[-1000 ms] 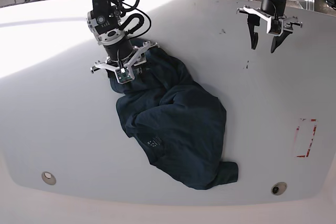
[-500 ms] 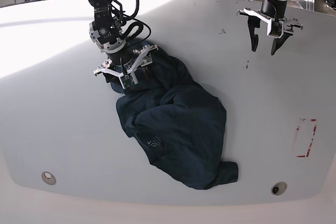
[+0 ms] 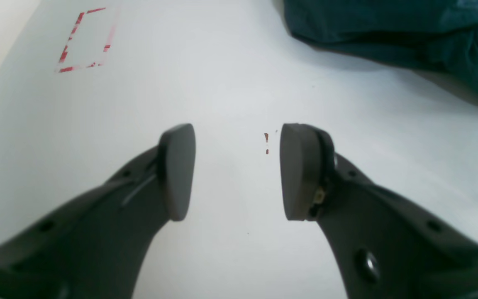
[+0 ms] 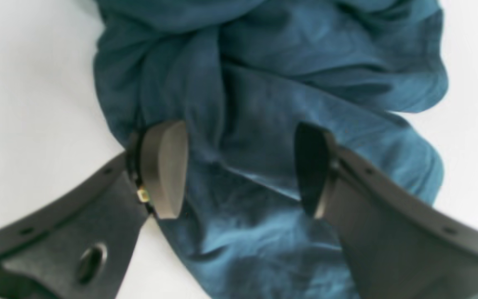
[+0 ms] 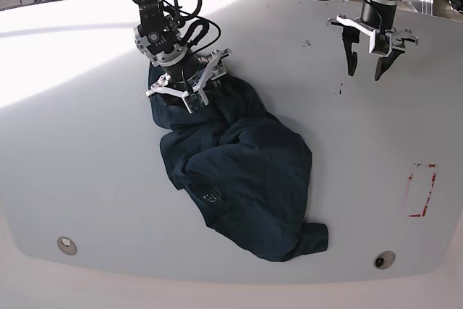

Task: Fold the T-shirt properly
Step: 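Close the right gripper on the T-shirt fabric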

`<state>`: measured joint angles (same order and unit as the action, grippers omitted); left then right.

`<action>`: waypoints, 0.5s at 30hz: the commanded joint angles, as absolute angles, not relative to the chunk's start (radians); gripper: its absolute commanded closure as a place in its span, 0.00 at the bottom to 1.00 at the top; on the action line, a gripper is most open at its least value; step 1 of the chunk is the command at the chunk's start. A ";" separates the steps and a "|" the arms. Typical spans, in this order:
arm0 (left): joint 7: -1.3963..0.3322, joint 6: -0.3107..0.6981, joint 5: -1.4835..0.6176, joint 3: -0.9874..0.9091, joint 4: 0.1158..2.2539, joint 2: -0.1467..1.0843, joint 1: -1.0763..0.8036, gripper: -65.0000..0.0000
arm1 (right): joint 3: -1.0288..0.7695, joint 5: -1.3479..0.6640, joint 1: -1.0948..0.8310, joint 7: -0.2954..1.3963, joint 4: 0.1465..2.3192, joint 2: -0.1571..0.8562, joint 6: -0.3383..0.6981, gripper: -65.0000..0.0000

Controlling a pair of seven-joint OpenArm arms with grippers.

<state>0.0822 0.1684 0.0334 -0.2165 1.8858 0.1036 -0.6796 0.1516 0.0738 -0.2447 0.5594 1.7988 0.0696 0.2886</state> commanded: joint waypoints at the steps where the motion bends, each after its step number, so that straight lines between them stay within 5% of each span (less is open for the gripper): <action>1: 0.111 0.166 0.032 -0.225 1.904 0.108 -0.685 0.53 | 0.149 0.072 -0.246 0.532 1.821 0.073 0.280 0.42; 15: 0.102 0.166 0.031 -0.224 1.908 0.107 -0.679 0.53 | 0.159 0.070 -0.258 0.536 1.805 0.071 0.276 0.44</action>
<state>0.0803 0.1719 0.0338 -0.2218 1.8862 0.1036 -0.6777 0.1589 0.0776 -0.2676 0.5545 1.7977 0.0746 0.2783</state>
